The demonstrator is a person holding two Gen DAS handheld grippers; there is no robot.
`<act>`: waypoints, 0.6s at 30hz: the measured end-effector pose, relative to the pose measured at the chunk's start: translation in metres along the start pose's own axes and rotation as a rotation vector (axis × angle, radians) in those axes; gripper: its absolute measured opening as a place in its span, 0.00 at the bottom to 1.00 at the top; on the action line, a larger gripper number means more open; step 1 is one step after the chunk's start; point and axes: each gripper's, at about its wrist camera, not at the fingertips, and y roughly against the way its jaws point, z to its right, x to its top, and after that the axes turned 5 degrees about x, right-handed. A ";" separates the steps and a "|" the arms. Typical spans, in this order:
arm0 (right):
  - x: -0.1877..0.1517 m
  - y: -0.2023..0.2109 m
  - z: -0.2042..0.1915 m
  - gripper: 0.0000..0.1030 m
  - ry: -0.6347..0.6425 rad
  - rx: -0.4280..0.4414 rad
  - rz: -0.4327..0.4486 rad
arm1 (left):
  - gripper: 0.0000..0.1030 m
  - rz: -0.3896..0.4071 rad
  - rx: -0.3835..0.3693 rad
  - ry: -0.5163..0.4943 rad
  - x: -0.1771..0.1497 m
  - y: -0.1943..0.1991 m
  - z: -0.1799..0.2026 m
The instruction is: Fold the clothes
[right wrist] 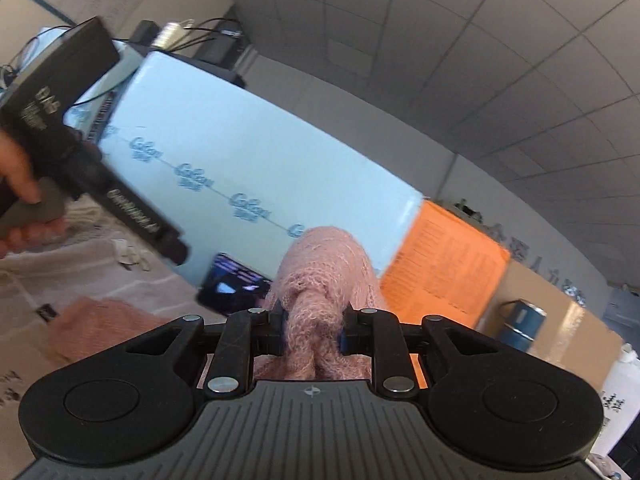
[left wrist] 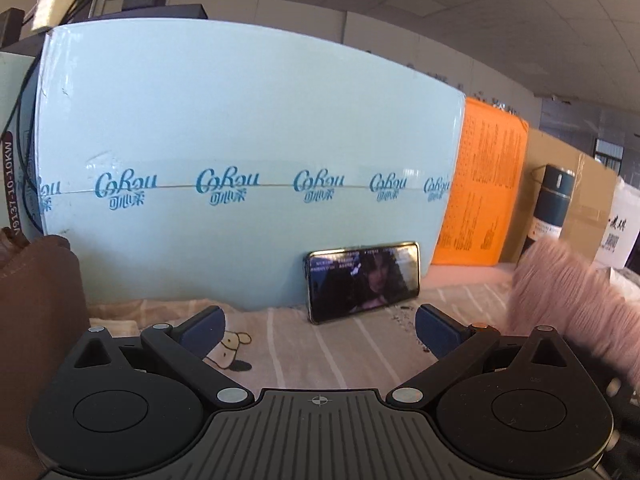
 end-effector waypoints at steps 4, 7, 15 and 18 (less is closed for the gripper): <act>0.009 -0.009 -0.025 0.19 -0.018 0.138 -0.021 | 0.99 0.029 -0.003 0.020 0.005 0.007 -0.004; 0.011 -0.021 -0.025 0.20 -0.106 0.228 -0.067 | 0.99 0.032 -0.004 0.024 0.005 0.008 -0.005; 0.002 -0.034 0.006 0.51 -0.412 0.491 -0.060 | 0.99 0.030 -0.004 0.016 0.004 0.008 -0.002; 0.009 -0.021 0.020 0.62 -0.462 0.555 -0.015 | 0.99 0.040 -0.001 0.018 0.005 0.010 -0.001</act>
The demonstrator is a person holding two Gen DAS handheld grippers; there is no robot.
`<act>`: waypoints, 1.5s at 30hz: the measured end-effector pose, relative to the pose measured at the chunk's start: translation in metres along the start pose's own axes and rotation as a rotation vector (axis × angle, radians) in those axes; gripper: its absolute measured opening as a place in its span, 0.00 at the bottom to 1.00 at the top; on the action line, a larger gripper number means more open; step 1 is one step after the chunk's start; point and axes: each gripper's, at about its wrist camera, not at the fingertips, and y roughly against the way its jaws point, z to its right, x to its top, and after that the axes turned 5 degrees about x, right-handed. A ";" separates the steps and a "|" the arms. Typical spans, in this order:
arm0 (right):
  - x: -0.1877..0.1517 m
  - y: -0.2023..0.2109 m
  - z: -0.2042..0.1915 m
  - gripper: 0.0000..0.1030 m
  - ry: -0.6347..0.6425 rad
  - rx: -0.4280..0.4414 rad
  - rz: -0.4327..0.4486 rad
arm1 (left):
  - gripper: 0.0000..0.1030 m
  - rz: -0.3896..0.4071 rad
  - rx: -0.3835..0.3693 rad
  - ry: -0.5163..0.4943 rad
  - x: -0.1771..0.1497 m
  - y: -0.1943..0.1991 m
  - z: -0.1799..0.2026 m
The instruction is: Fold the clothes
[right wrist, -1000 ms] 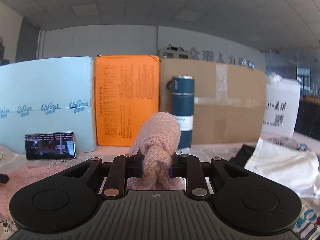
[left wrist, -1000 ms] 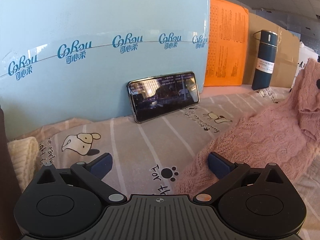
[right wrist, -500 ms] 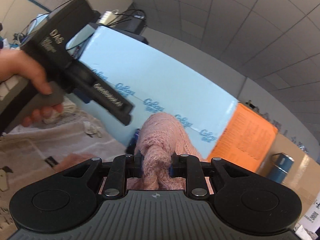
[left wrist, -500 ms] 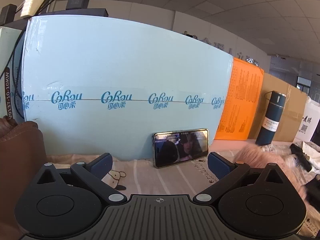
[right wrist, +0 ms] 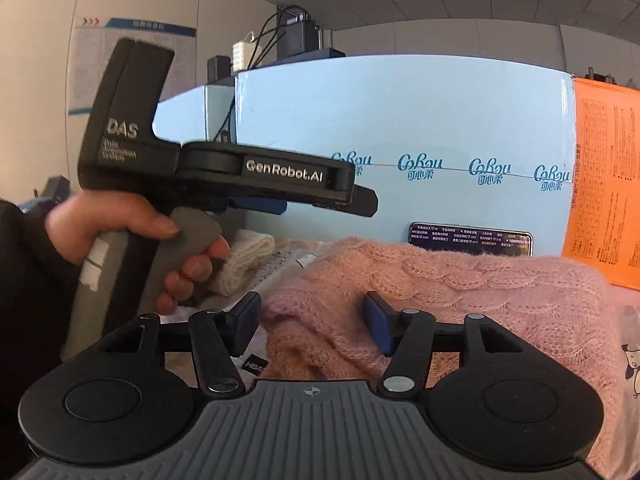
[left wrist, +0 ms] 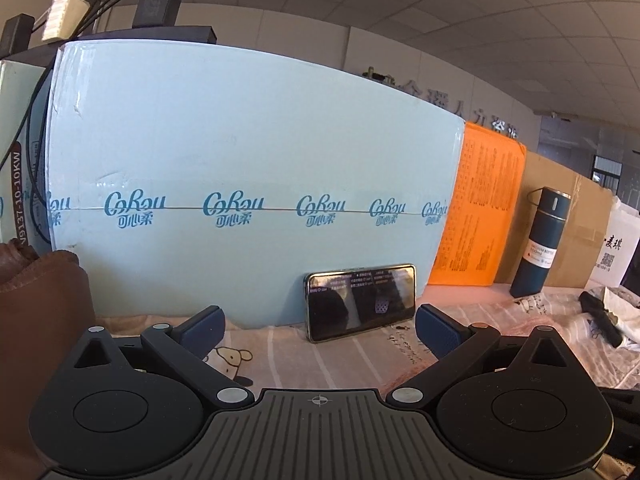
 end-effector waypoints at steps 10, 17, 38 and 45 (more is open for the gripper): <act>0.022 0.077 0.052 0.83 -0.132 0.019 0.149 | 1.00 0.055 -0.029 0.089 0.015 0.029 0.029; 0.003 0.088 0.120 0.85 -0.361 -0.083 0.145 | 1.00 -0.071 -0.029 0.115 -0.025 0.032 0.059; -0.035 0.068 0.148 0.86 -0.552 -0.121 0.001 | 1.00 -0.247 0.003 0.267 -0.076 0.006 0.040; -0.039 0.063 0.150 0.86 -0.573 -0.125 -0.038 | 1.00 -0.268 -0.031 0.322 -0.081 0.001 0.041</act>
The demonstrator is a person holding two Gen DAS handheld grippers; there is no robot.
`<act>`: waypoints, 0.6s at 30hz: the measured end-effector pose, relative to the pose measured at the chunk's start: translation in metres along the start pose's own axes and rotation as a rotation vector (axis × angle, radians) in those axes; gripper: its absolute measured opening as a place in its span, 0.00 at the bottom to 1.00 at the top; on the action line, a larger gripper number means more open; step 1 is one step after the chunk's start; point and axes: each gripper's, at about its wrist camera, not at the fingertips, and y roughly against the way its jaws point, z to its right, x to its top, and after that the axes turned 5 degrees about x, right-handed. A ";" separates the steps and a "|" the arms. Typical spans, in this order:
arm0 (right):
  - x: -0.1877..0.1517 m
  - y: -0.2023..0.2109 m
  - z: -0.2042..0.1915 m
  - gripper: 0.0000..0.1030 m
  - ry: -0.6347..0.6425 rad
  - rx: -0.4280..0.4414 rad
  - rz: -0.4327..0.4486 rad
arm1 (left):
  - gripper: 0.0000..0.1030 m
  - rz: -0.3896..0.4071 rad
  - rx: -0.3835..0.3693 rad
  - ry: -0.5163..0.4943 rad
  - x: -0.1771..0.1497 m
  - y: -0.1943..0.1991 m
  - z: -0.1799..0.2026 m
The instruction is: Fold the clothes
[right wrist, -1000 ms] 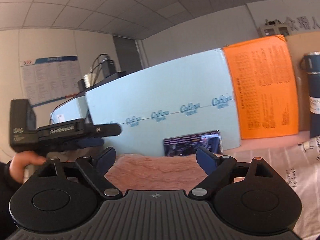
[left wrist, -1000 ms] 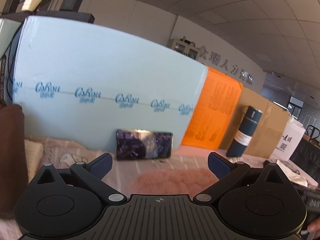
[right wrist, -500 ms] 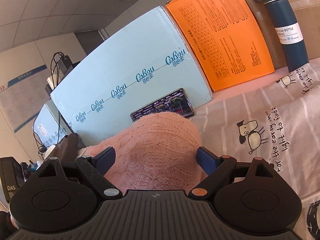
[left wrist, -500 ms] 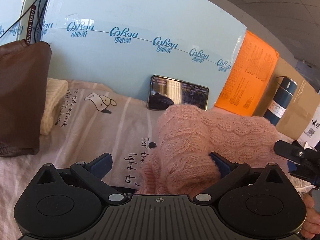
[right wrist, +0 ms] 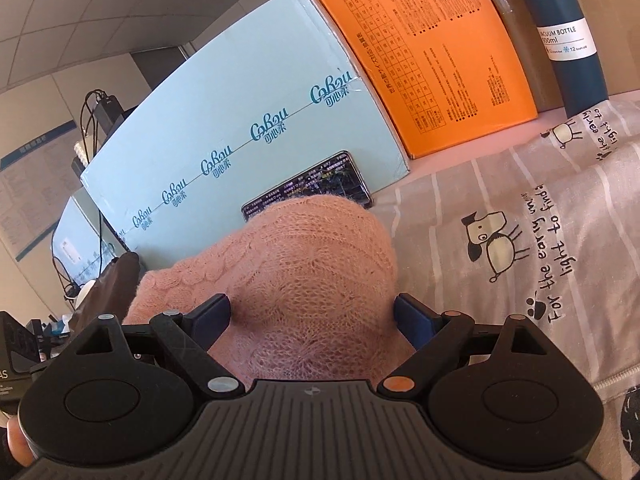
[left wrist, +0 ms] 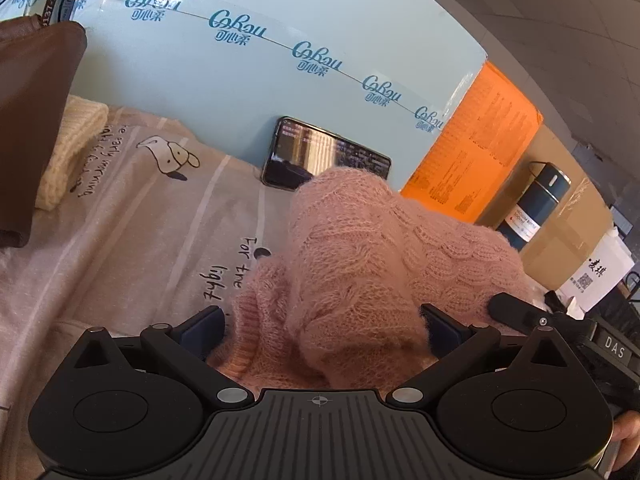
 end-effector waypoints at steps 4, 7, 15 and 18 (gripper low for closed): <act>-0.002 -0.005 0.002 0.86 -0.010 -0.006 -0.031 | 1.00 -0.005 -0.015 -0.009 -0.003 -0.002 0.002; -0.004 -0.007 0.002 0.86 -0.013 -0.002 -0.048 | 1.00 -0.004 -0.022 -0.021 -0.004 -0.004 0.003; -0.007 -0.010 -0.005 0.45 -0.001 0.002 -0.067 | 0.71 0.024 -0.082 -0.094 -0.008 -0.004 0.013; -0.004 -0.004 -0.012 0.38 0.007 0.010 -0.051 | 0.51 0.055 -0.093 -0.131 -0.007 0.002 0.021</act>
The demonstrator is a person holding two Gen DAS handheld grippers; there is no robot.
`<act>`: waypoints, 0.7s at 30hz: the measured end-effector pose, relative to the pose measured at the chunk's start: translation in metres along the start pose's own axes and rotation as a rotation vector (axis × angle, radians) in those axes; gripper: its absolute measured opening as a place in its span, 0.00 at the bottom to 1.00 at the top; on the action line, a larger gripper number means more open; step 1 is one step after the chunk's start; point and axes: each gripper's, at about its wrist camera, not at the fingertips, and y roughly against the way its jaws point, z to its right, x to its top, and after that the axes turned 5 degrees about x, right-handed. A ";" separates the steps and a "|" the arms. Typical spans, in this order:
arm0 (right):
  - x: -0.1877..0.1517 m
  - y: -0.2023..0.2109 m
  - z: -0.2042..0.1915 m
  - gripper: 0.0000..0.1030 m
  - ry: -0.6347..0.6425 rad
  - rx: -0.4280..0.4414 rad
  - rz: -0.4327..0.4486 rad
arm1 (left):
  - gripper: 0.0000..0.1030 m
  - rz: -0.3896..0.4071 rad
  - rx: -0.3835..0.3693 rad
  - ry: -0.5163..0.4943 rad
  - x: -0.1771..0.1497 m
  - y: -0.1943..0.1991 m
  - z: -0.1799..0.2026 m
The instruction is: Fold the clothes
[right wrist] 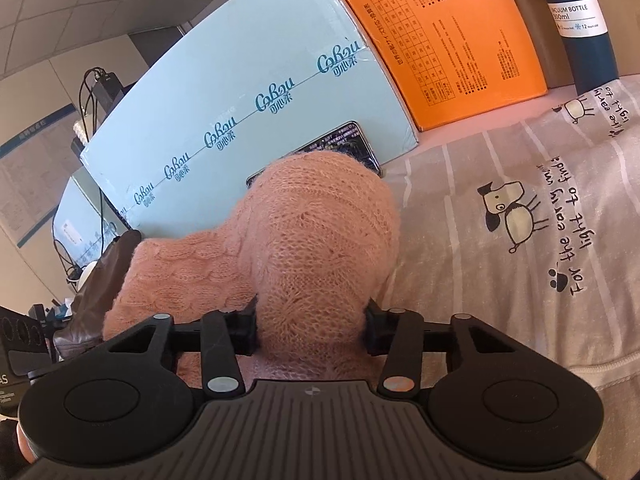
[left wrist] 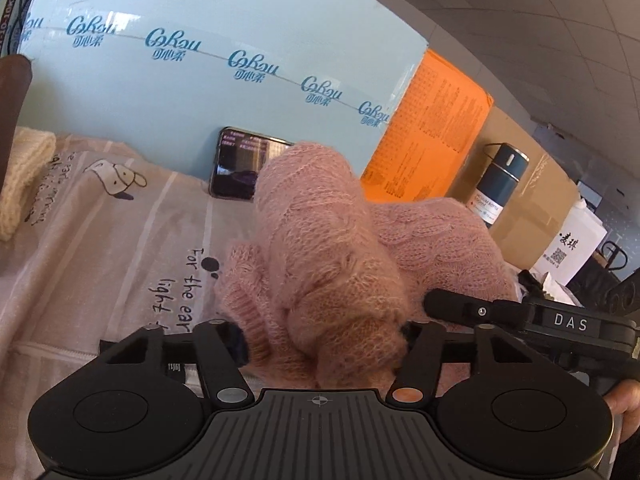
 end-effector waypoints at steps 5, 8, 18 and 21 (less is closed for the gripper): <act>0.012 0.028 -0.011 0.35 0.013 0.018 0.076 | 0.48 0.083 -0.062 -0.109 0.011 0.014 0.035; 0.021 0.063 -0.006 0.35 0.017 0.009 0.170 | 0.48 0.133 -0.128 -0.173 0.021 0.016 0.066; 0.041 0.209 0.079 0.35 -0.010 -0.241 0.519 | 0.48 0.110 -0.445 -0.353 0.041 -0.071 0.238; 0.045 0.239 0.113 0.36 -0.031 -0.380 0.592 | 0.47 0.054 -0.526 -0.342 0.038 -0.116 0.292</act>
